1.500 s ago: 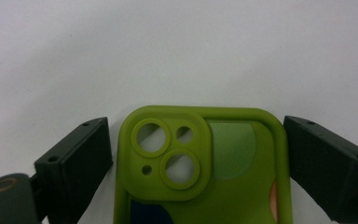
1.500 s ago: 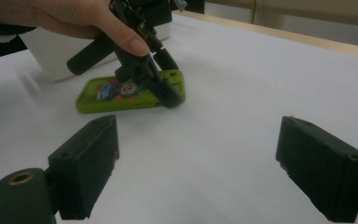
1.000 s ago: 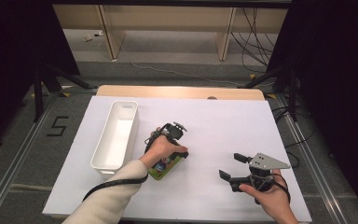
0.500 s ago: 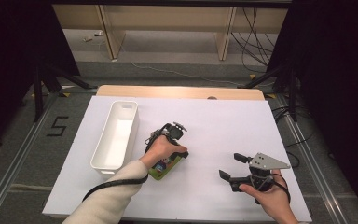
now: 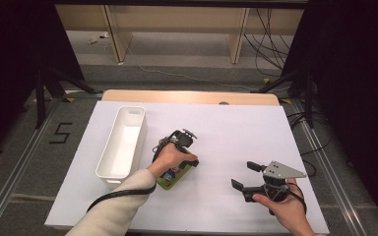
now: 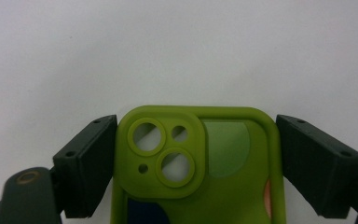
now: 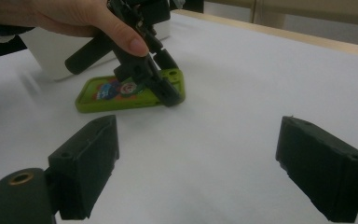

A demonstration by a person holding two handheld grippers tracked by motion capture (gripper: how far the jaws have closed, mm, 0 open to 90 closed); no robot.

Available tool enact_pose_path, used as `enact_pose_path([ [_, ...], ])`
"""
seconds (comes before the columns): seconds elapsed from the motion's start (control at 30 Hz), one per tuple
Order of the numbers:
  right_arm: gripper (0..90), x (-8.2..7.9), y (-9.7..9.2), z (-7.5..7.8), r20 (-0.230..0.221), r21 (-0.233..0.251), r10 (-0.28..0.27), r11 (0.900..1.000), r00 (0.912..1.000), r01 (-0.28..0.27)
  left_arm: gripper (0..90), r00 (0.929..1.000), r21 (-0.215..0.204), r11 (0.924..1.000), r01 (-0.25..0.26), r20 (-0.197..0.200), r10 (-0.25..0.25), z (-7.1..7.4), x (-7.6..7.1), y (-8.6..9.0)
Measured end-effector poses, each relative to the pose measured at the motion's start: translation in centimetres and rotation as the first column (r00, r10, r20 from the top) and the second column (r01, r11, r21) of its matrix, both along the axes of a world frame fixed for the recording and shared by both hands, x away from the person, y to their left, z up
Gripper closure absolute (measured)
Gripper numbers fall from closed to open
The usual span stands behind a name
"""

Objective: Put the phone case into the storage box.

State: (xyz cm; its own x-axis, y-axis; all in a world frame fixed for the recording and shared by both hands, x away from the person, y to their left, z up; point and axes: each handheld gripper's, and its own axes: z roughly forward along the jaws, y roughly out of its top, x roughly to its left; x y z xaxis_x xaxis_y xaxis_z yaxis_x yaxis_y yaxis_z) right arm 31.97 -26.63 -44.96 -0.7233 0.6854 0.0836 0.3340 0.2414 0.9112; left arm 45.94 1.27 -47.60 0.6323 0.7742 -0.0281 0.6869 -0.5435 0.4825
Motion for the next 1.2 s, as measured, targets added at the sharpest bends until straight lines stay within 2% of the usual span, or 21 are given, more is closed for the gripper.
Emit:
enact_pose_path([
  [0.2,14.3,0.0,0.0,0.0,0.001,-0.001,-0.001,1.0,1.0,0.001,16.2,1.0,-0.001,1.0,-0.002,0.008,0.002,0.0,0.0,0.1],
  [0.43,14.3,0.0,0.0,0.0,-0.003,-0.001,-0.001,1.0,1.0,0.001,16.5,0.9998,-0.023,0.9997,-0.008,0.02,0.009,0.5,0.0,0.3],
  [0.77,14.4,0.0,0.0,0.0,0.002,0.0,-0.002,1.0,1.0,0.002,16.6,0.9945,-0.085,0.996,-0.027,0.098,0.035,2.3,-0.2,0.8],
  [0.97,14.4,0.0,0.0,0.0,0.004,0.0,-0.003,1.0,1.0,0.003,16.7,0.9855,-0.125,0.9918,-0.027,0.163,0.048,3.3,-0.5,1.0],
  [1.2,14.4,0.0,0.0,0.0,0.005,0.0,-0.004,1.0,1.0,0.004,16.6,0.9663,-0.175,0.9844,-0.017,0.25,0.061,4.3,-0.8,1.3],
])
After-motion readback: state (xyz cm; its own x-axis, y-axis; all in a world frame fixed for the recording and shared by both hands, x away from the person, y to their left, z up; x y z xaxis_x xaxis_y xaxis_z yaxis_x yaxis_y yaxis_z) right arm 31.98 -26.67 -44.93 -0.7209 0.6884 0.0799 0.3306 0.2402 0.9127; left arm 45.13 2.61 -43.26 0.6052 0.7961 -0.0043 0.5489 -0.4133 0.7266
